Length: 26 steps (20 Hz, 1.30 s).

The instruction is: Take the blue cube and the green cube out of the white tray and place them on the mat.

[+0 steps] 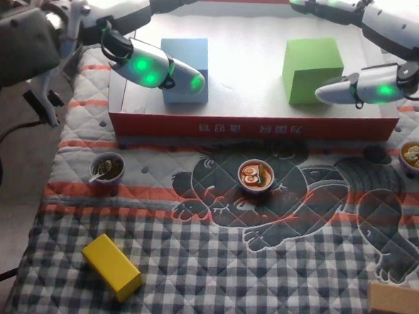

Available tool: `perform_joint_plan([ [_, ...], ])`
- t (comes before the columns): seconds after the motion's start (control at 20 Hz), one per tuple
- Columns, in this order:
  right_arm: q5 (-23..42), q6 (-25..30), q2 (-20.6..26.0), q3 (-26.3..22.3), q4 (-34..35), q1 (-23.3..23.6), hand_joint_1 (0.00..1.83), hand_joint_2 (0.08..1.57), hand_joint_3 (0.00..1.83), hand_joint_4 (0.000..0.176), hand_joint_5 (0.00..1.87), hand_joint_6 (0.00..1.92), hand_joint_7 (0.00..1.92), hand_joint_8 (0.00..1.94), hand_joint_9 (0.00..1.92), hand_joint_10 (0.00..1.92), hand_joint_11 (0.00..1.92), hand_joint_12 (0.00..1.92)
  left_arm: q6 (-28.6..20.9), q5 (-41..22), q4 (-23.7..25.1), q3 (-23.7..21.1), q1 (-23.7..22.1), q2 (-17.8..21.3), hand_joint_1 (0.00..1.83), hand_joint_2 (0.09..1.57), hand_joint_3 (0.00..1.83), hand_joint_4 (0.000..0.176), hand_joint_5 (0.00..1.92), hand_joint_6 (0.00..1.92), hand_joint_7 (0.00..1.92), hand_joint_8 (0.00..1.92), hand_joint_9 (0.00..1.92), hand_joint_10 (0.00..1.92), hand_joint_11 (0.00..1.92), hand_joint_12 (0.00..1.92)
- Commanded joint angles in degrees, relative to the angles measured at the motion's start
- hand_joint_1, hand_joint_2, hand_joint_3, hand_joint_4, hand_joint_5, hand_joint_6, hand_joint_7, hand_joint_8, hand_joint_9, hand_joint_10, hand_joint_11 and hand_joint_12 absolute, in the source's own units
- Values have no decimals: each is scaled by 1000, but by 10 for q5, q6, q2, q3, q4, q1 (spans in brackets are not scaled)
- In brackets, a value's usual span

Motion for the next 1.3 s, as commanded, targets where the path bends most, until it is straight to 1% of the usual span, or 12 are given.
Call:
perform_joint_plan([
  [0.0, 54, 0, -5, 7, 10, 14, 637, 994, 1, 163, 125, 0, 214, 7, 205, 9, 0, 749, 0, -44, 3, 12, -13, -4, 634, 860, 0, 176, 0, 0, 20, 0, 62, 2, 9, 104],
  [0.15, 19, 0, -31, 39, 10, 28, 603, 987, 0, 132, 117, 0, 197, 0, 221, 7, 0, 816, 4, -17, 3, 40, -20, -24, 578, 862, 3, 176, 0, 0, 16, 0, 59, 2, 1, 108],
  [0.25, -3, 0, -48, 59, 10, 34, 622, 991, 1, 172, 101, 0, 143, 1, 173, 2, 0, 688, 11, 2, 3, 57, -26, -36, 604, 868, 4, 176, 0, 0, 0, 0, 53, 2, 24, 121],
  [0.45, -45, 0, -76, 93, 10, 39, 673, 1000, 0, 176, 114, 5, 172, 8, 171, 12, 0, 629, 42, 40, 0, 75, -31, -53, 665, 854, 0, 176, 0, 0, 74, 2, 90, 4, 37, 167],
  [0.65, -61, 0, -80, 98, 10, 39, 658, 982, 2, 176, 124, 0, 190, 0, 256, 6, 0, 914, 224, 54, -129, 73, -34, -61, 658, 930, 1, 176, 10, 0, 107, 2, 176, 2, 7, 370],
  [0.9, -63, 0, -81, 98, 9, 39, 735, 1019, 1, 87, 364, 9, 622, 20, 551, 25, 43, 1104, 224, 56, -152, 82, -37, -61, 853, 1032, 1, 176, 312, 8, 555, 25, 512, 31, 118, 496],
  [1.0, -63, 0, -83, 98, 9, 39, 889, 1074, 2, 0, 573, 8, 904, 25, 884, 89, 376, 1315, 224, 58, -167, 88, -38, -63, 911, 1112, 0, 117, 553, 10, 814, 35, 720, 65, 161, 696],
  [1.05, -63, 0, -84, 98, 9, 39, 937, 1089, 2, 0, 651, 9, 949, 16, 943, 89, 460, 1316, 224, 58, -173, 92, -38, -67, 926, 1132, 0, 97, 633, 2, 888, 38, 781, 83, 131, 798],
  [1.1, -63, 0, -84, 99, 9, 39, 1259, 1102, 1, 0, 747, 16, 980, 786, 881, 33, 217, 1272, 224, 55, -181, 97, -39, -71, 1236, 1164, 5, 60, 724, 8, 846, 984, 827, 110, 116, 952],
  [1.15, -63, 0, -84, 99, 9, 39, 1228, 1126, 36, 0, 790, 906, 1015, 980, 887, 22, 194, 1208, 224, 52, -187, 99, -39, -73, 1291, 1201, 0, 45, 752, 4, 784, 1261, 835, 121, 102, 1032],
  [1.2, -63, 0, -84, 100, 9, 40, 1205, 1148, 8, 0, 849, 1051, 968, 1077, 942, 38, 231, 1215, 223, 47, -188, 99, -39, -75, 1230, 1202, 3, 0, 780, 984, 798, 1273, 860, 142, 124, 1114],
  [1.25, -63, 0, -84, 100, 9, 42, 1204, 1158, 2, 0, 946, 1069, 858, 1130, 972, 45, 262, 1255, 213, 43, -183, 98, -41, -75, 1206, 1215, 1, 0, 746, 1115, 832, 1388, 852, 152, 113, 1155],
])
